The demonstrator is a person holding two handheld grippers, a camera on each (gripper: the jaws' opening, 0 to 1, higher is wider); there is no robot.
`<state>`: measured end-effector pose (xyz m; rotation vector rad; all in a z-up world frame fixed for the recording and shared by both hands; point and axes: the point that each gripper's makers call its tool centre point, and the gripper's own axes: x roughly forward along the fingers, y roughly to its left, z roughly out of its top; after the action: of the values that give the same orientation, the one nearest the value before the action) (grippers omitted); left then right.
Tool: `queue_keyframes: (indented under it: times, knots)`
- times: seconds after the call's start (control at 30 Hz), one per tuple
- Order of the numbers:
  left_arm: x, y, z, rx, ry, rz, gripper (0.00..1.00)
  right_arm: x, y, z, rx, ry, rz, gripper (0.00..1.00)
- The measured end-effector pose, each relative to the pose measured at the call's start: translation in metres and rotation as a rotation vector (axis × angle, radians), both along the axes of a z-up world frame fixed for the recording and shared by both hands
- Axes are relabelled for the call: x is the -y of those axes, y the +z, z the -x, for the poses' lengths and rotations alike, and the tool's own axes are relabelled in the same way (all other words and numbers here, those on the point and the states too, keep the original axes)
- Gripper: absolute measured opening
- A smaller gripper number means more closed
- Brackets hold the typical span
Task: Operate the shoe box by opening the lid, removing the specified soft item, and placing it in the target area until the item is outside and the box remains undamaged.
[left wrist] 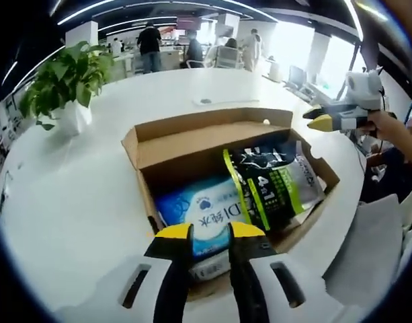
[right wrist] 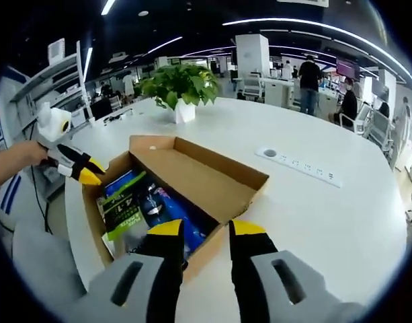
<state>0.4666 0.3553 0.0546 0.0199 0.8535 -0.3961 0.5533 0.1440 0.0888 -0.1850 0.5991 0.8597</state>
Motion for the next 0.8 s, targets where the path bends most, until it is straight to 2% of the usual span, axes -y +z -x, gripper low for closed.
queue_keyframes:
  times: [0.17,0.43,0.8]
  knots:
    - [0.013,-0.011,0.001,-0.044,-0.057,0.017,0.23,-0.003,-0.001,0.007,-0.005,0.029,0.0,0.24]
    - [0.02,-0.024,0.003,-0.089,-0.093,0.02,0.23,-0.011,-0.004,0.013,-0.01,0.077,-0.002,0.23]
    - [0.03,-0.029,0.007,-0.144,-0.135,0.105,0.21,-0.029,-0.021,0.021,-0.054,0.153,0.012,0.23]
